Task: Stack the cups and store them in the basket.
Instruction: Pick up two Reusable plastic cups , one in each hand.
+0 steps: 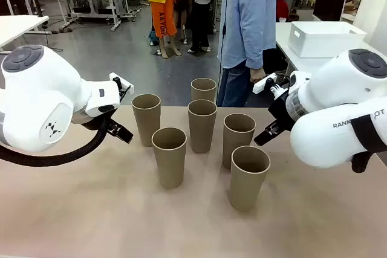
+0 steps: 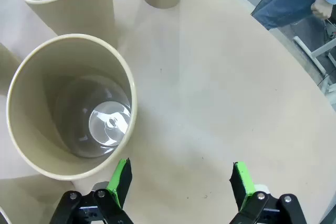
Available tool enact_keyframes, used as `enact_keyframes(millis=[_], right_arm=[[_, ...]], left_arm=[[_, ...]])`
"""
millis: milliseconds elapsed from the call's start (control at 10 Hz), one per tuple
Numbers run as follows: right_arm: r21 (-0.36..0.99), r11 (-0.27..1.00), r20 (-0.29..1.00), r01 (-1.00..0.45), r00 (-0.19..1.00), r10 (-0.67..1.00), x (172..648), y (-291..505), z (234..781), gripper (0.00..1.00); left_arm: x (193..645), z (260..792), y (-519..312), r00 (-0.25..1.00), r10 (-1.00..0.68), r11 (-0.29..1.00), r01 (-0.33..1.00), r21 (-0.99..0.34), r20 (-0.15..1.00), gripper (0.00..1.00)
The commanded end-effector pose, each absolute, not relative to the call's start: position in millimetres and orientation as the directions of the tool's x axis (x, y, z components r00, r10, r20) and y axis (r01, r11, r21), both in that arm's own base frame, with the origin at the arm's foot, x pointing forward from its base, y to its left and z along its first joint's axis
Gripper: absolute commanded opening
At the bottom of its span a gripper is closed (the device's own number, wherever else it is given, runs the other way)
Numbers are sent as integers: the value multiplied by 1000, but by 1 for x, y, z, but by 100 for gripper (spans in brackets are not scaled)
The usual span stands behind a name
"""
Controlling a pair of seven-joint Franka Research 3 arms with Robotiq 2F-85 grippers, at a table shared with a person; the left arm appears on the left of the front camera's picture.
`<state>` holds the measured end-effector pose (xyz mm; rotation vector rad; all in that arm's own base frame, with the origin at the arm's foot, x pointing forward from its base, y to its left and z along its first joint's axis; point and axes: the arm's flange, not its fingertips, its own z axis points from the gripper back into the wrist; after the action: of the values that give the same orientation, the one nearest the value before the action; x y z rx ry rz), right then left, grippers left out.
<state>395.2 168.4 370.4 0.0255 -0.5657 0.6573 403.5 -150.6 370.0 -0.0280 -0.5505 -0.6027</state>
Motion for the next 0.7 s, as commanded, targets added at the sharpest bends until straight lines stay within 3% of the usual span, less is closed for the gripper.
enact_keyframes(millis=[0, 600], right_arm=[[-152, 797, 505, -585, 647, 571, 395, 168, 370, 100], [-152, 797, 505, -585, 647, 571, 395, 168, 370, 100]], left_arm=[[403, 370, -151, 685, -531, 828, 545, 132, 500, 100], [403, 370, -151, 685, -531, 828, 545, 132, 500, 100]])
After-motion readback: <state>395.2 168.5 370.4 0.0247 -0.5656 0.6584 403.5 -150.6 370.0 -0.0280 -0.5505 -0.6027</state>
